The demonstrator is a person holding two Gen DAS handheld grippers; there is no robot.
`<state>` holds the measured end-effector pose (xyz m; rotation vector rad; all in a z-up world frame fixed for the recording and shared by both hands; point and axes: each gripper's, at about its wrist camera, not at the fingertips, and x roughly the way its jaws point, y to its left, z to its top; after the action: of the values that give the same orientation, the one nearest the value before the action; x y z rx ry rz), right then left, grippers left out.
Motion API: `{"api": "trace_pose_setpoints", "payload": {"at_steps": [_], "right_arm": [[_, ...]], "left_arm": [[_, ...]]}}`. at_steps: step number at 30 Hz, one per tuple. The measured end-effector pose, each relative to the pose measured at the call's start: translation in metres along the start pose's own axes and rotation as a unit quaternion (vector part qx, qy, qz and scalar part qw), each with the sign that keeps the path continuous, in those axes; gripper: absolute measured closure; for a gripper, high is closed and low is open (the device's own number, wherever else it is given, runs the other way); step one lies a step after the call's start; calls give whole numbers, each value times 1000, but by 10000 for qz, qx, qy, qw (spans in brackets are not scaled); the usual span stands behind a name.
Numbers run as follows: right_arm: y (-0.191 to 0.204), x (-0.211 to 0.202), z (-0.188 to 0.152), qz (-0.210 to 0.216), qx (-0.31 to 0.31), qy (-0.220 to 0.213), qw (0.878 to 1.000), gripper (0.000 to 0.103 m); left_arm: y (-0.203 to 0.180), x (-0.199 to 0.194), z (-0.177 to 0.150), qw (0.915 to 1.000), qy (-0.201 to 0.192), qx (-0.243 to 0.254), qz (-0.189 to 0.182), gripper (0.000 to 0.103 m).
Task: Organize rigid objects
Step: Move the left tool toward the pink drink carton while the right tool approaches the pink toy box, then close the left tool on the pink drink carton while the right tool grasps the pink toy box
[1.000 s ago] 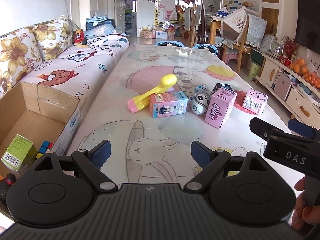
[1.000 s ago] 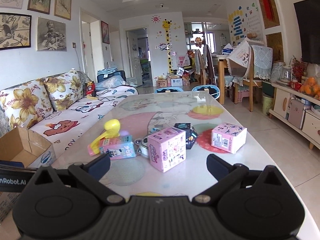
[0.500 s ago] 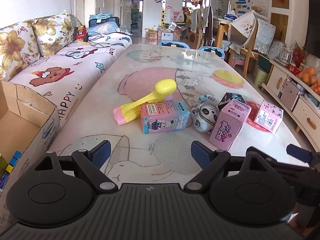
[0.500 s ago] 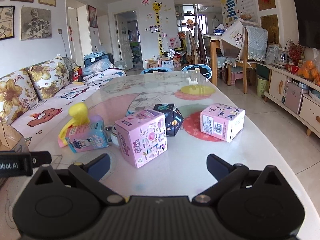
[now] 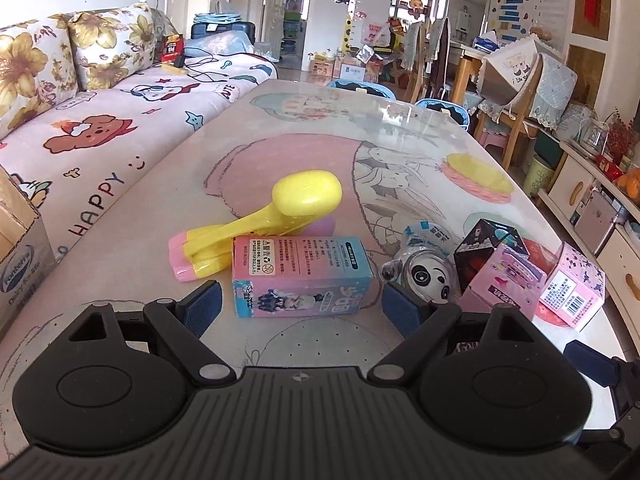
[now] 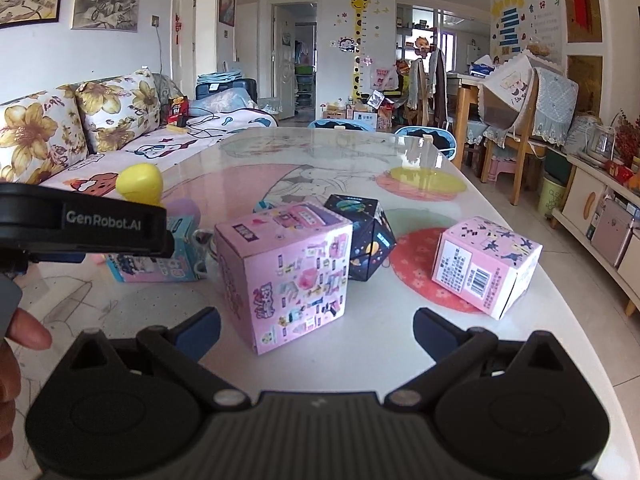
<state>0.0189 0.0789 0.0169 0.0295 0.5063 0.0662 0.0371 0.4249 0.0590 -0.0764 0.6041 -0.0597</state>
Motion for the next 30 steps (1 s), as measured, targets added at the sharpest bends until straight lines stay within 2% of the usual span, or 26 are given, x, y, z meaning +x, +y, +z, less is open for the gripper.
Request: {"api": "trace_pose_setpoints", "payload": {"at_steps": [7, 18, 20, 23, 30], "right_arm": [[-14, 11, 9, 288, 372, -71, 9989, 1], [-2, 19, 16, 596, 57, -245, 9979, 1], [-1, 18, 16, 579, -13, -282, 9979, 5], [3, 20, 17, 565, -113, -267, 9980, 21], [5, 17, 16, 596, -166, -337, 9975, 21]], "left_arm": [[-3, 0, 0, 10000, -9, -63, 16, 0], [-11, 1, -2, 9998, -61, 129, 113, 0], [-12, 0, -3, 9998, -75, 142, 117, 0], [-13, -2, -3, 9998, -74, 130, 100, 0], [-13, -7, -4, 9999, -29, 5, 166, 0]]}}
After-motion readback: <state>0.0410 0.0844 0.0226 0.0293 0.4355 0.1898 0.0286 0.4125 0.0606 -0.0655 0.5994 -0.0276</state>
